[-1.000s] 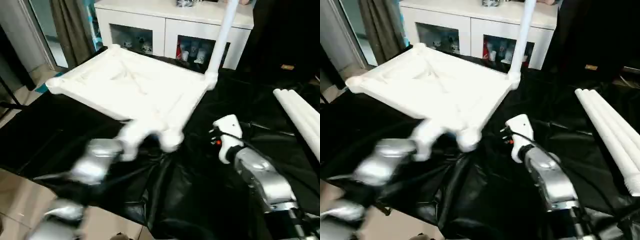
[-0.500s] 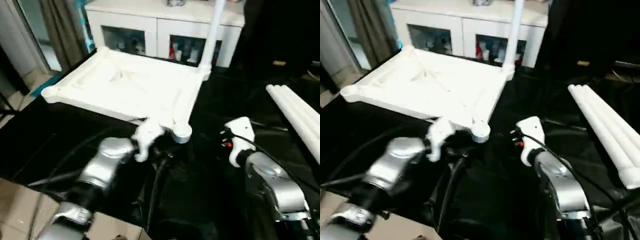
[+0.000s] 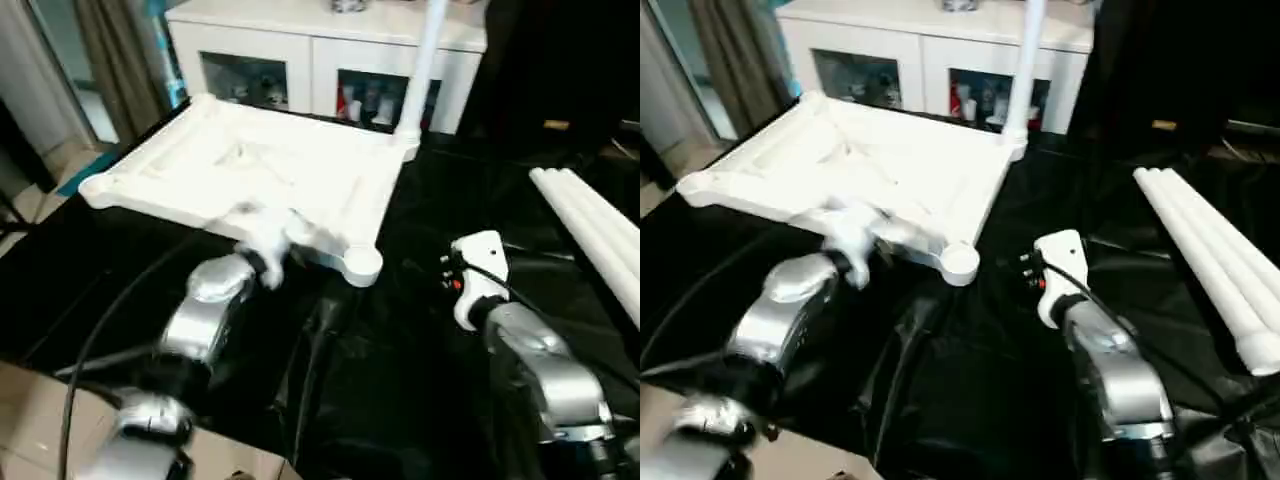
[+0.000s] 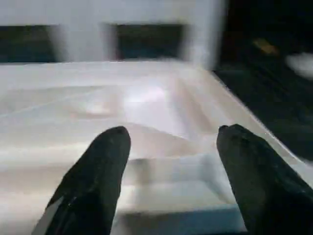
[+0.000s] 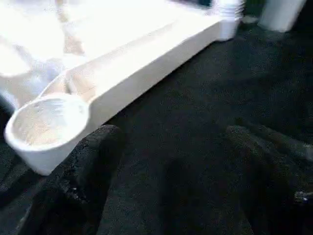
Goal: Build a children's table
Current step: Rotate table base
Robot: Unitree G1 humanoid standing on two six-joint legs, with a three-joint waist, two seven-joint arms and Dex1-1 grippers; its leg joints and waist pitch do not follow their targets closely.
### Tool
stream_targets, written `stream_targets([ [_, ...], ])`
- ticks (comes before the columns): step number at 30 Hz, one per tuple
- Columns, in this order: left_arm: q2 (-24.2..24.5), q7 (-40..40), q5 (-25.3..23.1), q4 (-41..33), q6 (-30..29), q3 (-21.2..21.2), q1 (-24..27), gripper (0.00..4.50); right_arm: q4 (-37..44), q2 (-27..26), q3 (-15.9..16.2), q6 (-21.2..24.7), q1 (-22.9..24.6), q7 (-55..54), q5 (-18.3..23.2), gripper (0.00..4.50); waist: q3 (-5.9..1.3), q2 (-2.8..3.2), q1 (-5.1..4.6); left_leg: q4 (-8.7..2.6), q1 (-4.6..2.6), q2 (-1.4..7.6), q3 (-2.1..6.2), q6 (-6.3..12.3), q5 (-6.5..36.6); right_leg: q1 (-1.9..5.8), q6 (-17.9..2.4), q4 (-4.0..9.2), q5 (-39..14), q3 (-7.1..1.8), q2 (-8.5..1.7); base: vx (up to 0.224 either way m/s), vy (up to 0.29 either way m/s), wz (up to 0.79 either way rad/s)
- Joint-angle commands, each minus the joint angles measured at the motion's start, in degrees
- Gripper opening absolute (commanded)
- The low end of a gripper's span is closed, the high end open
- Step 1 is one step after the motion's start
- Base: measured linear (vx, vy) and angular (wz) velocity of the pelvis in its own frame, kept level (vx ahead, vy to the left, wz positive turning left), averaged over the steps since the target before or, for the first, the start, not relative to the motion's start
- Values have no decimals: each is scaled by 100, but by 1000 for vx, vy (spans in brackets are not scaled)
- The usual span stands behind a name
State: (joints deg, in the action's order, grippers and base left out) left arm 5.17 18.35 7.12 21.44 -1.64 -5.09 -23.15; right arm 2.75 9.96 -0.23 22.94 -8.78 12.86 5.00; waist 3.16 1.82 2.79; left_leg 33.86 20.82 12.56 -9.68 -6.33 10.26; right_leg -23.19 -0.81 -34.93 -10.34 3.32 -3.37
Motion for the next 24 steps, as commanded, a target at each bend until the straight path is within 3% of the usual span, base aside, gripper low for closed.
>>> stream_targets([
  [1, -43, -606, -35, -669, -65, -370, 410, 328, 296, -149, 4, -327, 116, -264, -97, 361, -398, -82, 27, -338, 18, 14, -19, 333, 1040, 319, -1035, 427, -996, -213, -325, 0, 0, 0],
  [2, -34, -631, -141, -944, -180, -354, 609, 328, 377, -220, -29, -408, 176, -316, -64, 361, -400, -90, 16, -345, 31, 31, -11, 345, 1049, 331, -1000, 417, -1035, -218, -339, 0, 0, 0],
  [3, -29, -726, -300, -1339, -328, -342, 875, 328, 481, -316, -95, -435, 252, -374, 8, 361, -378, -76, 12, -347, 3, 20, -42, 371, 1132, 264, -838, 466, -1340, -215, -296, 0, 0, 0],
  [8, -67, -1094, -481, -1744, -329, -374, 1110, 328, 494, -344, -227, -343, 344, -487, 47, 361, -325, -52, 70, -381, -103, 38, -52, 224, 1579, 145, -609, 536, -1834, -237, -260, 0, 0, 0],
  [11, -89, -1248, -409, -1621, -252, -371, 931, 328, 378, -323, -228, -237, 307, -502, 6, 361, -323, -92, 76, -417, -51, 9, -18, 112, 1681, 187, -413, 526, -1939, -253, -262, 0, 0, 0],
  [12, -72, -1293, -481, -1639, -405, -301, 878, 328, 347, -339, -219, -214, 310, -548, -22, 361, -355, -86, 52, -120, -375, -58, -290, -303, 1977, -176, -166, 665, -2375, -489, -12, -66, 17, -19],
  [13, -52, -1281, -560, -1639, -460, -230, 860, 328, 338, -339, -227, -238, 310, -546, -13, 361, -357, -152, 73, -112, -294, -118, -327, -291, 2053, -128, -144, 650, -2514, -588, 5, -66, 17, -19],
  [14, -52, -1281, -560, -1639, -460, -230, 860, 328, 338, -339, -227, -238, 310, -546, -13, 361, -363, -236, 145, -44, -132, -206, -341, -131, 2037, 15, -116, 607, -2658, -895, -64, -22, 31, -47],
  [15, -25, -1337, -796, -1733, -561, -93, 891, 328, 354, -389, -279, -209, 317, -555, 52, 361, -396, -239, 184, 65, -54, -236, -267, 92, 1912, 96, -188, 631, -2737, -1174, -153, 30, 69, -56],
  [16, -20, -1390, -910, -1794, -639, -43, 913, 328, 364, -417, -308, -181, 319, -573, 94, 361, -404, -283, 223, 164, 12, -290, -224, 222, 1840, 169, -213, 654, -2751, -1355, -188, 30, 69, -56],
  [17, 1, -1413, -1008, -1839, -652, 7, 947, 328, 363, -445, -334, -161, 320, -593, 129, 361, -428, -339, 320, 420, 206, -389, -13, 480, 1479, 411, -316, 721, -2817, -1773, -428, -5, 122, -60],
  [18, 37, -1374, -1105, -1883, -566, 93, 994, 328, 343, -467, -358, -147, 319, -618, 155, 361, -391, -339, 345, 493, 257, -362, 120, 471, 1297, 416, -435, 756, -2781, -1943, -452, -11, 162, -66],
  [19, 58, -1342, -1131, -1931, -534, 153, 1048, 328, 298, -485, -365, -171, 316, -628, 161, 361, -354, -229, 239, 154, 186, -306, 220, 136, 859, 198, -454, 613, -2197, -1683, 80, -11, 162, -66],
  [20, 47, -1330, -1089, -1997, -541, 173, 1124, 328, 209, -507, -356, -193, 300, -636, 153, 361, -378, -20, 65, -272, -208, -30, 322, -286, 906, -241, -134, 247, -1296, -1012, 631, -6, 172, -56],
  [21, 43, -1336, -1076, -2002, -550, 169, 1129, 328, 199, -508, -352, -192, 297, -637, 151, 361, -421, 140, -55, -402, -385, 378, 303, -428, 1052, -410, -151, 66, -867, -645, 509, -9, 155, -38],
  [22, 35, -1350, -1047, -2013, -569, 161, 1141, 328, 179, -508, -344, -191, 290, -639, 145, 361, -419, 163, -149, -573, -335, 648, 401, -371, 922, -343, -144, -67, -652, -459, 389, -9, 155, -38],
  [23, 21, -1363, -994, -2026, -613, 138, 1159, 328, 153, -508, -329, -193, 279, -631, 140, 361, -447, 123, -119, -745, -181, 1048, 773, 17, 50, -217, -141, -478, -258, -185, 55, -29, 104, -28],
  [24, 26, -1368, -986, -2033, -617, 141, 1175, 328, 135, -500, -312, -205, 265, -596, 147, 361, -438, 234, -118, -729, -162, 1109, 791, 329, -393, -268, -202, -469, -296, -111, -8, 0, 0, 0],
])
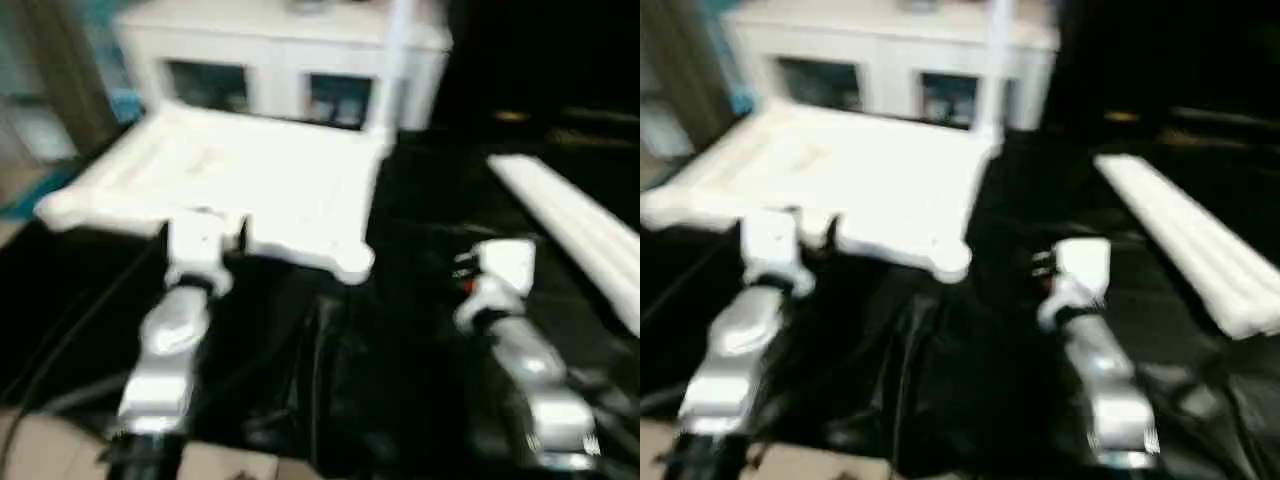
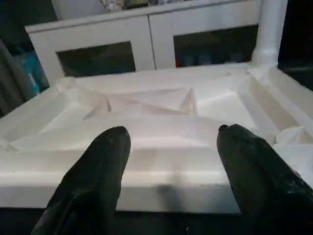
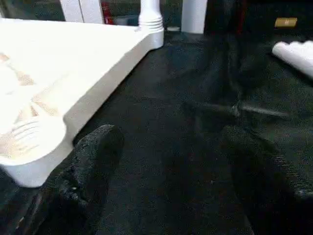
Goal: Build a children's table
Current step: Rotate table base
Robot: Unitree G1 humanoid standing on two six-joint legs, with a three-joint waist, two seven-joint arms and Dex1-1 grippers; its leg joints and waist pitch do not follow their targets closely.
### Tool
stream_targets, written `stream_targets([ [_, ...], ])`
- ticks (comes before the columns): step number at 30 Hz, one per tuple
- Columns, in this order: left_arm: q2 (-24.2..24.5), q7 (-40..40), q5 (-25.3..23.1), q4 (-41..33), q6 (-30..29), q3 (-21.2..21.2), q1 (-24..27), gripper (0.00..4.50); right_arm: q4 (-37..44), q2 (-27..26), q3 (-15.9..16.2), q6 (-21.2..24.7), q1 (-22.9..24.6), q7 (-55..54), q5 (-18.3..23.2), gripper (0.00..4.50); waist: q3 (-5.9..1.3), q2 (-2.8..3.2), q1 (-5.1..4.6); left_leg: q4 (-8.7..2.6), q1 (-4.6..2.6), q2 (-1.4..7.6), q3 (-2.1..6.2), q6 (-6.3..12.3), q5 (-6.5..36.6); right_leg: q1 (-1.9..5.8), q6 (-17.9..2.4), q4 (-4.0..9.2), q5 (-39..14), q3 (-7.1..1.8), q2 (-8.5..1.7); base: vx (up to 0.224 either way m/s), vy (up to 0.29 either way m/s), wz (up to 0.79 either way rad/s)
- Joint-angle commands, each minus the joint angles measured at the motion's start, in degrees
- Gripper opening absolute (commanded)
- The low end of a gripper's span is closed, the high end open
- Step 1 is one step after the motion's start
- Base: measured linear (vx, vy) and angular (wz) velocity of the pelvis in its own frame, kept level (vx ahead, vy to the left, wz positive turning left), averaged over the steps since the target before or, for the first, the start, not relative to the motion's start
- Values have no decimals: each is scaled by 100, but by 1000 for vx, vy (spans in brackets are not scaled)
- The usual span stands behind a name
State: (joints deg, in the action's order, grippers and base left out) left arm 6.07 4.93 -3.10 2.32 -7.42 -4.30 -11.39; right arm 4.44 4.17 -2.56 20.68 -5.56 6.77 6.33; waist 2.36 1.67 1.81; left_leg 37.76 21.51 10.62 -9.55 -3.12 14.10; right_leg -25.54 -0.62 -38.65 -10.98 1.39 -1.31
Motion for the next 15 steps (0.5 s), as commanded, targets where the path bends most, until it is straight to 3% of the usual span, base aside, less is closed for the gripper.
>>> stream_targets([
  [1, -50, 2, 46, -130, -55, 76, 10, 328, -43, 92, -66, 19, -69, 42, 18, 361, -453, 205, -38, -900, -458, 1352, 800, 718, -1542, -186, -474, -138, -349, 140, -345, 0, 0, 0],
  [2, -43, 18, 51, -135, -63, 85, 17, 328, -49, 100, -59, 19, -76, 59, 20, 361, -492, 161, -53, -718, -456, 1157, 753, 1723, -2096, -109, -739, -86, -300, 123, -447, -17, -71, -3],
  [3, 0, 62, -3, -139, -43, 143, 25, 328, -58, 147, -24, 23, -106, 138, -3, 361, -556, 24, -30, -397, -375, 756, 587, 2507, -2354, 7, -1273, 122, 411, 22, -591, -49, -124, -16],
  [4, 4, 76, -12, -139, -15, 158, 24, 328, -49, 160, -25, 37, -117, 181, -1, 361, -645, -380, 76, 198, 428, -428, 11, 2431, -1260, 781, -1880, 385, 2477, -196, -546, -49, -124, -16],
  [5, 4, 51, -22, -128, 25, 160, 6, 328, -26, 180, -19, 46, -110, 213, 4, 361, -564, -397, 245, 350, 496, -465, 16, 1938, -350, 790, -2046, 634, 2930, -355, -888, -67, -124, 0],
  [6, 1, 34, -22, -122, 49, 157, -5, 328, -10, 191, -16, 51, -104, 231, 11, 361, -341, -307, 295, 152, 311, -334, 124, 927, -307, 535, -1280, 728, 2398, -137, -990, -83, -124, 2],
  [7, 7, 9, -58, -86, 27, 179, -31, 328, 14, 227, -8, 67, -87, 259, 12, 361, -313, -271, 303, 37, 253, -290, 143, 632, -234, 530, -834, 805, 1420, -50, -931, -83, -124, 2],
  [8, 8, 6, -66, -78, 16, 185, -35, 328, 17, 233, -7, 71, -84, 262, 12, 361, -301, -251, 332, -42, 202, -237, 151, 518, 7, 549, -466, 919, 303, -100, -929, -106, -113, -9],
  [9, -33, -16, -18, -38, 83, 150, -35, 328, 22, 232, -22, 68, -68, 273, 68, 361, -262, -130, 289, -400, 105, -34, 186, 347, 495, 548, 227, 1036, -2321, 15, -687, -120, -63, -3],
  [10, -37, -17, -11, -28, 91, 146, -39, 328, 26, 235, -20, 72, -67, 277, 73, 361, -236, -140, 260, -473, 24, 6, 174, 310, 781, 512, 349, 1105, -2933, 61, -635, -120, -63, -3],
  [11, -44, -30, -6, 4, 124, 138, -56, 328, 41, 246, -11, 87, -67, 300, 95, 361, -196, -122, 210, -550, -91, 43, 164, 214, 1254, 454, 442, 1205, -3636, 177, -595, -115, -15, -2],
  [12, -44, -38, -10, 14, 136, 138, -62, 328, 46, 250, -7, 93, -68, 310, 103, 361, -198, -83, 193, -596, -157, 88, 178, 167, 1458, 464, 410, 1243, -3753, 235, -609, -104, 25, 0],
  [13, -19, -55, -47, 53, 154, 151, -90, 328, 48, 265, 31, 132, -83, 340, 100, 361, -195, -50, 134, -681, -228, 188, 231, 84, 1830, 483, 304, 1278, -3626, 317, -605, -104, 25, 0],
  [15, -15, -44, -28, 77, 258, 147, -100, 328, 34, 277, 73, 131, -102, 354, 71, 361, -150, 64, 47, -897, -242, 374, 360, -3, 2640, 638, 63, 1221, -2956, 387, -661, -71, 60, -4],
])
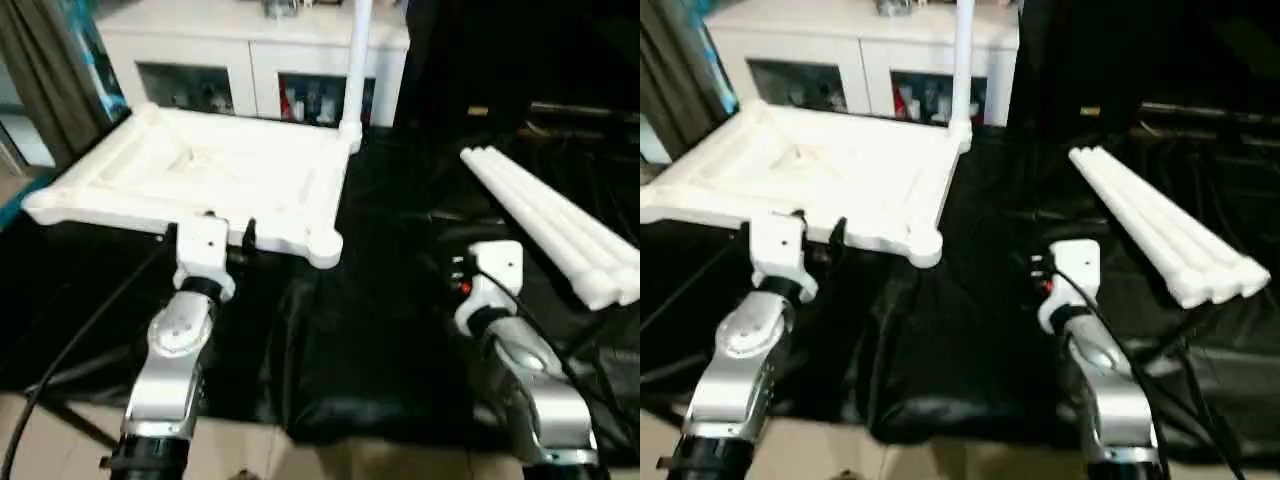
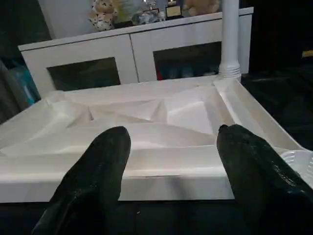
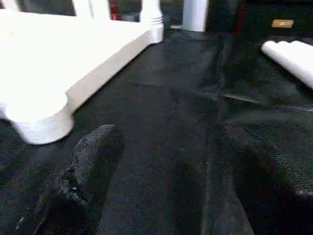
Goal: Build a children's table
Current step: Rotate table base, then move to table
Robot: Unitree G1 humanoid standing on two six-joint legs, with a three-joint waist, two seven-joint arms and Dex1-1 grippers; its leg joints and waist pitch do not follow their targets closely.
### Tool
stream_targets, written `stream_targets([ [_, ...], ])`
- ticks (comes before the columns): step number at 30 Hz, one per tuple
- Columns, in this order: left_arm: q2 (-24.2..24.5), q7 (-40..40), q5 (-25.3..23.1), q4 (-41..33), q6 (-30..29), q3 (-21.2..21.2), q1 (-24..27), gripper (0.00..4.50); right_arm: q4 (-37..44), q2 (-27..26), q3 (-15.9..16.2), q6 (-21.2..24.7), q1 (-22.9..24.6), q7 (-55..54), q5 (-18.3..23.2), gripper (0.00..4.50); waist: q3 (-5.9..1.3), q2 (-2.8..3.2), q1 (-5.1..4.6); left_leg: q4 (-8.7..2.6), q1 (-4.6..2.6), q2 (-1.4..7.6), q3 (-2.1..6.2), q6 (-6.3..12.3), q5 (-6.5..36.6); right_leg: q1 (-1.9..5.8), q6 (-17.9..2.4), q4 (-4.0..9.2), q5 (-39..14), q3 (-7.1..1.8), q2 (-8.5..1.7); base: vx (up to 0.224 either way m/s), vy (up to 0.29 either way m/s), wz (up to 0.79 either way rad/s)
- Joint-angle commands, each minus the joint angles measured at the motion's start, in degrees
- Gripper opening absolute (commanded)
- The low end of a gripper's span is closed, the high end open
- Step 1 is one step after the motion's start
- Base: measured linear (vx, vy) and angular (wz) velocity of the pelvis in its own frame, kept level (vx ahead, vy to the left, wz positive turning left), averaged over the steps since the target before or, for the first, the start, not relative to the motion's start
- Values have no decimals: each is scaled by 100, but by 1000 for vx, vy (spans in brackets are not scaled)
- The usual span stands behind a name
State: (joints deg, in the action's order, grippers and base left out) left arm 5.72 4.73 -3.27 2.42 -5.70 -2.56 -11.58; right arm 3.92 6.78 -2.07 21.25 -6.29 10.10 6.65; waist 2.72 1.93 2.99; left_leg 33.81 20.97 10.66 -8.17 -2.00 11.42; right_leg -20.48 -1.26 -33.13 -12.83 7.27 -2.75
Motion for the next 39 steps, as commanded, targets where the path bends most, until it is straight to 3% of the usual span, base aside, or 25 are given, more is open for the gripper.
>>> stream_targets([
  [1, 32, -29, -15, 57, 69, -18, -78, 328, 67, 26, 54, 72, -44, 30, 15, 361, -182, 40, -85, -546, -175, 409, 242, -160, 3091, 170, 76, 633, -2607, -214, -539, -58, 66, -6],
  [2, 32, -29, -15, 57, 69, -18, -78, 328, 67, 26, 54, 72, -44, 30, 15, 361, -157, 49, -95, -596, -192, 419, 254, -275, 3432, 170, -18, 583, -2475, -246, -566, -49, 62, -5],
  [3, 52, -41, -25, 41, 66, -5, -51, 328, -6, 51, 107, 40, -81, 55, -36, 361, -135, -57, -126, -571, -216, 351, 232, -355, 3538, 140, -53, 615, -2717, -258, -613, -47, 65, -3],
  [6, 0, -175, -66, 48, 83, -41, 30, 328, -123, 59, 150, -14, -154, 98, -59, 361, -132, -62, -156, -470, -184, 227, 233, -336, 3073, 139, 48, 726, -3426, -246, -742, -41, 61, -8],
  [10, -38, -279, -92, 71, 36, -39, 63, 328, -138, 51, 181, -4, -191, 111, -74, 361, -163, -37, -167, -572, -134, 305, 275, -366, 3066, 183, -119, 609, -2470, -299, -692, -19, 53, -14],
  [13, -37, -266, -99, 71, 59, -7, 86, 328, -103, 55, 214, 13, -166, 133, -78, 361, -179, 10, -227, -691, -253, 574, 436, -604, 3279, 132, -217, 474, -1269, -256, -415, 0, 0, 0],
  [15, -47, -266, -84, 55, 63, 1, 106, 328, -74, 72, 241, 32, -133, 145, -89, 361, -212, 77, -263, -1075, -303, 1216, 698, -338, 3160, 11, -321, -250, -161, -223, -297, 10, -35, 4],
  [17, -56, -276, -87, 46, 58, 18, 121, 328, -65, 80, 252, 32, -113, 145, -88, 361, -200, -2, -222, -1201, -347, 1301, 621, -69, 3232, -186, -455, -548, -193, -316, -268, 32, -109, 12],
  [18, -62, -284, -92, 40, 60, 31, 129, 328, -72, 90, 248, 27, -109, 147, -87, 361, -274, -65, -232, -997, -414, 1093, 548, 328, 2793, -226, -837, -419, -49, -439, -365, 61, -233, 14],
  [19, -68, -294, -96, 34, 55, 44, 134, 328, -79, 101, 239, 28, -108, 151, -86, 361, -287, -103, -242, -885, -338, 883, 427, 536, 2584, -175, -1256, -292, 160, -462, -390, 61, -233, 14],
  [20, -69, -301, -98, 28, 54, 55, 141, 328, -80, 110, 231, 31, -106, 156, -88, 361, -347, -292, -220, -233, -89, 18, -35, 814, 2200, -39, -2362, 247, 195, -471, -378, 52, -265, 4],
  [21, -69, -310, -101, 35, 49, 57, 139, 328, -81, 117, 228, 34, -103, 158, -93, 361, -497, -539, 19, 968, 286, -540, -237, 1108, 1524, 379, -2865, 453, 177, -686, -602, 57, -248, 1],
  [22, -70, -313, -102, 38, 48, 57, 139, 328, -81, 119, 228, 35, -102, 158, -95, 361, -454, -486, 32, 1075, 407, -491, -177, 1047, 1175, 374, -2824, 444, 257, -714, -658, 57, -248, 1],
  [23, -70, -315, -101, 43, 44, 54, 140, 328, -80, 120, 229, 36, -97, 156, -99, 361, -404, -503, 8, 1171, 576, -501, -100, 808, 939, 397, -2433, 374, 562, -632, -669, 44, -228, -5],
  [25, -77, -328, -106, 47, 77, 46, 137, 328, -76, 127, 239, 42, -85, 152, -109, 361, -415, -347, 7, 901, 484, -468, 5, 775, 878, 393, -1351, 541, 273, -526, -654, 10, -203, -1],
  [26, -100, -343, -80, 46, 58, 22, 133, 328, -73, 126, 240, 48, -84, 152, -111, 361, -431, -92, -9, 404, 457, -182, 186, 1110, 479, 479, -24, 638, 11, -373, -553, -9, -179, 7],
  [27, -100, -343, -80, 46, 58, 22, 133, 328, -73, 126, 240, 48, -84, 152, -111, 361, -523, 100, 23, 145, 206, 293, 439, 1276, 43, 426, 551, 577, 93, -167, -432, -1, -165, -7],
  [28, -106, -364, -81, 46, 36, 10, 128, 328, -72, 125, 242, 53, -85, 154, -112, 361, -614, 79, -222, -231, -406, 1734, 1344, 2735, -1310, -344, 1113, -770, -857, -166, -441, -1, -165, -7],
  [29, -109, -371, -77, 43, 22, -3, 126, 328, -79, 124, 244, 60, -95, 156, -110, 361, -600, -129, -280, 179, -650, 1313, 1166, 3207, -3382, -987, 643, -1107, -488, -750, -647, 9, -141, -11],
  [30, -106, -365, -74, 29, 17, -10, 134, 328, -76, 123, 250, 70, -100, 157, -109, 361, -413, -160, -127, 279, -31, 435, 554, 2748, -3370, -635, 310, -551, 518, -966, -602, -48, -94, 3],
  [31, -108, -335, -56, 26, 17, -20, 135, 328, -76, 127, 257, 75, -106, 164, -94, 361, -401, -281, -67, 287, 221, -17, 286, 2309, -2411, -306, 509, -191, 624, -989, -495, -48, -94, 3],
  [32, -98, -270, 22, 25, 22, -20, 137, 328, -73, 129, 263, 81, -111, 174, -84, 361, -443, -395, -76, 302, 217, -232, 264, 1608, -993, -129, 849, -20, 165, -1020, -705, -85, -126, -2],
  [33, -96, -243, 56, 23, 20, -21, 138, 328, -74, 130, 264, 82, -114, 177, -81, 361, -440, -348, -2, 253, 244, -167, 269, 1290, -706, -85, 664, 2, 104, -989, -786, -85, -179, -2],
  [35, -87, -180, 142, 6, 11, -31, 146, 328, -79, 126, 264, 83, -124, 180, -78, 361, -383, -331, 41, -47, 197, -76, 162, 477, 591, -58, 207, 122, -514, -864, -626, -92, -173, 0],
  [39, -67, -92, 236, -33, 5, -78, 163, 328, -76, 177, 370, 80, -143, 197, -181, 361, -255, -292, -40, -316, 64, 12, 83, -233, 2074, -168, 32, 392, -2982, -764, -488, -88, -109, 1],
])
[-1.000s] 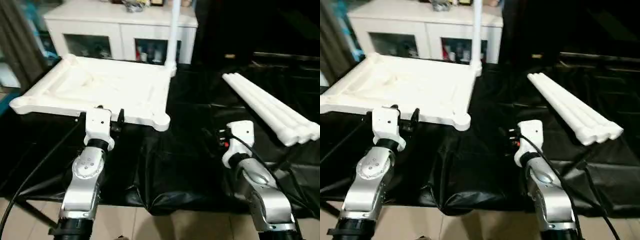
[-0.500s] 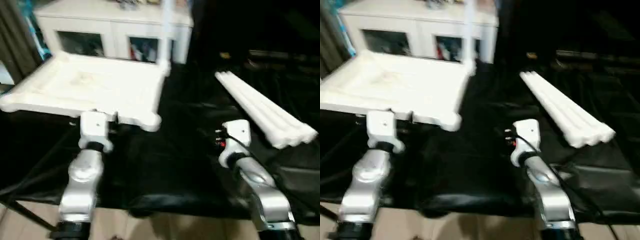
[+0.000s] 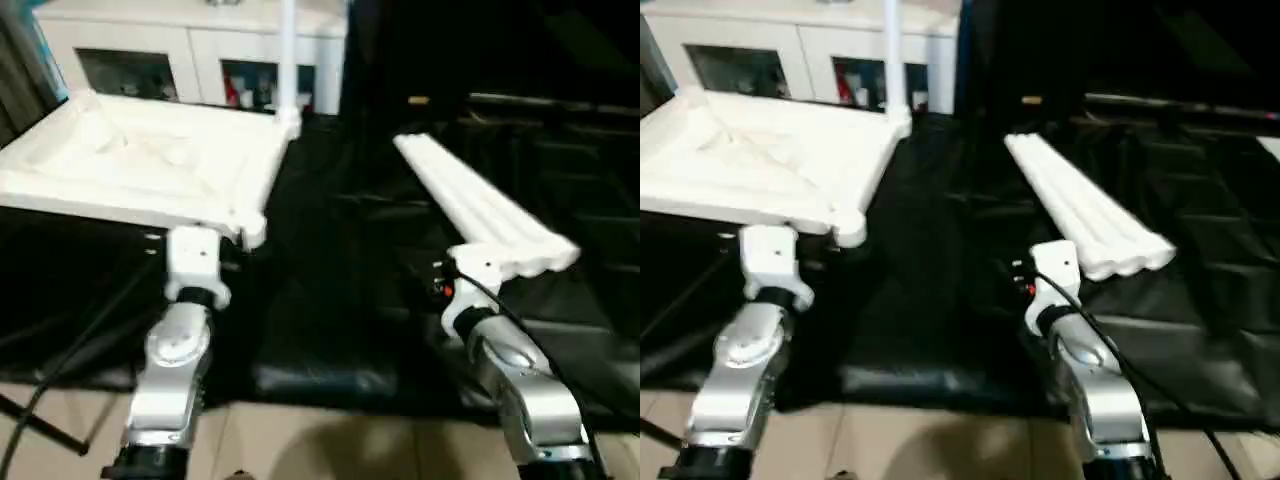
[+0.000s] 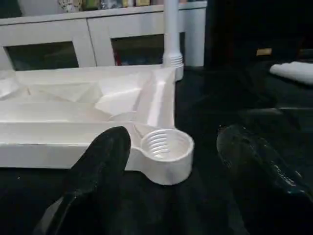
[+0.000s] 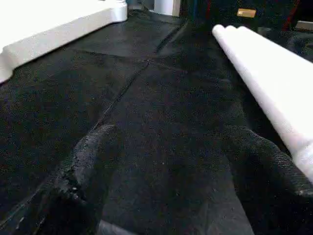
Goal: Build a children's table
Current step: Move to table
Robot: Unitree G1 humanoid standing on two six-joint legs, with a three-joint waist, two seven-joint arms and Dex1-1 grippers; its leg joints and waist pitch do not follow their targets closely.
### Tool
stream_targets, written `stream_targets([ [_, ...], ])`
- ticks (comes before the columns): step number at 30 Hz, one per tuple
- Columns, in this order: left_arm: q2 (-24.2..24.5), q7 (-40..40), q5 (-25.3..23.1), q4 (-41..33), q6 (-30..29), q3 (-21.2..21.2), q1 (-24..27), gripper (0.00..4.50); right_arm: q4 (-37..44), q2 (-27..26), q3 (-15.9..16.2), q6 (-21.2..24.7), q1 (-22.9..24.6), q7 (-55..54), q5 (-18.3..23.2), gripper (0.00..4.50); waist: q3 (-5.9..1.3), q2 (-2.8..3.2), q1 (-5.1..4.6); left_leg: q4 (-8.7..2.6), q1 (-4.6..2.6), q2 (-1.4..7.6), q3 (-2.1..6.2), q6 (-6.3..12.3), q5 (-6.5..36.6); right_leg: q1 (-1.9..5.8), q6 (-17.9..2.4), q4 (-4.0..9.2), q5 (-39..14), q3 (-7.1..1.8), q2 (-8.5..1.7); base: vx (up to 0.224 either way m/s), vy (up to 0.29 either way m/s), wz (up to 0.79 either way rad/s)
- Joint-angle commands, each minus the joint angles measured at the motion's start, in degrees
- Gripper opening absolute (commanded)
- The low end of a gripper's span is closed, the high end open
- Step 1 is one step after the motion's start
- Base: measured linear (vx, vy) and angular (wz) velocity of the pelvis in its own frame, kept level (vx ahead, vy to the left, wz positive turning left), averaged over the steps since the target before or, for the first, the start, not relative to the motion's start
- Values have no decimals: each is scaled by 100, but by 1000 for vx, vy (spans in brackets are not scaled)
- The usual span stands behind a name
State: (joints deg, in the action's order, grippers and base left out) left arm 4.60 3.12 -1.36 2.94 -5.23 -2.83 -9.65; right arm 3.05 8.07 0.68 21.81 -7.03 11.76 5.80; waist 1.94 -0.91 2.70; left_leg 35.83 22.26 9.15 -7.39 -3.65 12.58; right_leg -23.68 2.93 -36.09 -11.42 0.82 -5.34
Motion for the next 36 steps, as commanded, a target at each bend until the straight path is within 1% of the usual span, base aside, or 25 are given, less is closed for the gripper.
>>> stream_targets([
  [1, 46, 74, 48, -85, -42, -51, -29, 328, 12, 51, 100, 25, -69, 31, -100, 361, -176, -8, -21, -530, -53, 164, 6, -144, 2014, 161, -345, 706, -3286, -107, -208, -83, -75, 0],
  [3, 54, 151, 99, -99, -51, -57, -19, 328, 19, 77, 168, 39, -67, 52, -131, 361, -180, -1, -43, -556, -112, 175, 20, -284, 2322, 140, -215, 737, -3586, -74, -173, -70, -40, -2],
  [4, 48, 162, 104, -113, -58, -56, -14, 328, 11, 80, 188, 54, -69, 46, -142, 361, -141, -62, 18, -703, 222, 77, 224, -60, 2586, 441, -95, 695, -3931, 189, -342, -72, -30, -1],
  [5, 49, 156, 110, -117, -62, -47, -13, 328, 9, 88, 199, 57, -71, 54, -154, 361, -100, 102, 4, -739, 182, 64, 250, -63, 2902, 424, -60, 766, -4309, 271, -350, -62, 0, 23],
  [8, 61, 153, 137, -125, -72, -28, -2, 328, 16, 99, 224, 57, -70, 85, -168, 361, -95, 165, -193, -618, 284, -54, 417, 61, 3410, 822, -296, 888, -4775, 759, -505, -31, 21, 51],
  [9, 67, 153, 145, -134, -81, -28, 5, 328, 19, 81, 217, 24, -63, 101, -140, 361, -51, 255, -122, -678, 235, -58, 394, 16, 3609, 836, -401, 857, -4665, 791, -465, 27, 0, 64],
  [10, 73, 158, 157, -147, -93, -30, 14, 328, 21, 47, 195, 13, -53, 109, -91, 361, -86, 257, -263, -545, -435, 248, 346, -224, 4131, 416, -573, 893, -4035, 630, -278, 27, 0, 64],
  [11, 73, 158, 158, -151, -96, -33, 17, 328, 11, 28, 169, 25, -55, 100, -63, 361, 110, 227, -377, -609, -530, 274, 343, -370, 4684, 285, -507, 1058, -3954, 900, -178, 23, -41, 44],
  [12, 71, 159, 157, -154, -98, -36, 19, 328, -4, 10, 140, 46, -60, 85, -36, 361, 51, 295, -239, -1200, -268, 566, 225, -399, 5350, 832, -629, 136, -2183, 696, 20, 0, 0, 0],
  [13, 70, 162, 157, -155, -105, -37, 20, 328, -8, 15, 142, 43, -64, 84, -38, 361, 9, 307, -163, -1234, -308, 600, 213, -356, 5311, 883, -605, -16, -1688, 580, -10, 0, 0, 0],
  [15, 71, 173, 160, -167, -120, -45, 27, 328, -3, 21, 161, 46, -65, 85, -48, 361, 157, 33, -106, -641, -781, 264, -100, -402, 4619, 256, -480, 992, -4072, 473, -191, 32, -22, 8],
  [16, 72, 179, 162, -172, -131, -49, 28, 328, -1, 24, 169, 47, -68, 96, -54, 361, 108, -93, -55, 90, -931, 56, -227, -117, 2943, 170, -400, 1400, -5886, 310, -659, 63, -43, 17],
  [17, 72, 179, 162, -172, -131, -49, 28, 328, -1, 24, 169, 47, -68, 96, -54, 361, 33, -79, 79, -85, -316, 183, -127, 259, 1533, 802, -514, 1254, -5762, 47, -886, 106, 8, -10],
  [19, 88, 179, 183, -183, -153, -48, 31, 328, -13, 12, 178, 42, -76, 135, -72, 361, -92, 94, 129, -598, -206, 281, -118, 148, 1121, 899, -524, 944, -3916, 311, -370, 135, 17, -21],
  [21, 104, 184, 206, -181, -166, -52, 27, 328, -20, -26, 173, 71, -77, 162, -35, 361, -203, 237, 9, -721, -453, 349, -18, 114, 1528, 798, -798, 705, -2168, 373, -124, 118, 30, -6],
  [23, 107, 189, 213, -181, -177, -53, 28, 328, -16, -18, 187, 89, -70, 146, -49, 361, -196, 226, -92, -770, -426, 353, 34, 275, 1925, 789, -1078, 607, -1384, 365, -51, 114, 40, -4],
  [24, 106, 196, 217, -179, -181, -56, 27, 328, -21, -16, 182, 81, -65, 131, -48, 361, -235, 262, -226, -769, -1120, 637, -119, -137, 2353, 309, -1497, 381, -858, 252, 53, 172, 21, -17],
  [25, 102, 203, 216, -178, -183, -60, 26, 328, -24, -16, 175, 75, -60, 124, -40, 361, -185, 196, -204, -794, -1132, 660, -158, -240, 2400, 268, -1531, 317, -721, 229, 45, 172, 21, -17],
  [26, 102, 211, 218, -171, -186, -65, 22, 328, -22, -20, 165, 68, -58, 117, -32, 361, -159, 115, -166, -771, -1092, 541, -346, -300, 2340, 311, -1562, 325, -519, 143, 30, 188, 9, -52],
  [27, 103, 223, 225, -159, -190, -71, 12, 328, -16, -29, 151, 67, -55, 97, -27, 361, -214, -10, -22, -603, -708, 159, -567, -241, 1812, 726, -1609, 387, -12, -165, 63, 190, 31, -59],
  [29, 114, 228, 237, -140, -203, -69, -5, 328, -11, -20, 154, 55, -59, 75, -63, 361, -308, -107, 230, -345, -22, -117, -385, 236, 825, 1292, -1446, 412, 1233, -453, -90, 192, 41, -45],
  [31, 120, 231, 249, -118, -237, -59, -20, 328, -6, -41, 128, 53, -52, 53, -63, 361, -561, 179, 139, -171, -59, -66, -127, 747, -1772, 1106, -1276, -155, 4640, -198, 220, 135, 21, -3],
  [33, 122, 213, 258, -101, -282, -61, -31, 328, -11, -67, 95, 58, -52, 16, -65, 361, -633, 186, 12, 217, -720, 35, 189, 1360, -5394, 391, -383, -406, 5046, -102, 493, 106, -47, 0],
  [35, 118, 204, 254, -97, -307, -70, -34, 328, -17, -71, 86, 59, -55, -4, -63, 361, -558, 66, 47, 280, -475, -25, 143, 1270, -5512, 403, -208, -233, 4899, -274, 277, 46, -28, -1],
  [36, 114, 181, 243, -71, -291, -99, -59, 328, -47, -77, 54, 46, -69, -57, -66, 361, -514, 81, 218, 32, -171, -102, -38, 491, -3118, 647, -318, -158, 5081, -311, 198, 0, 0, 0],
])
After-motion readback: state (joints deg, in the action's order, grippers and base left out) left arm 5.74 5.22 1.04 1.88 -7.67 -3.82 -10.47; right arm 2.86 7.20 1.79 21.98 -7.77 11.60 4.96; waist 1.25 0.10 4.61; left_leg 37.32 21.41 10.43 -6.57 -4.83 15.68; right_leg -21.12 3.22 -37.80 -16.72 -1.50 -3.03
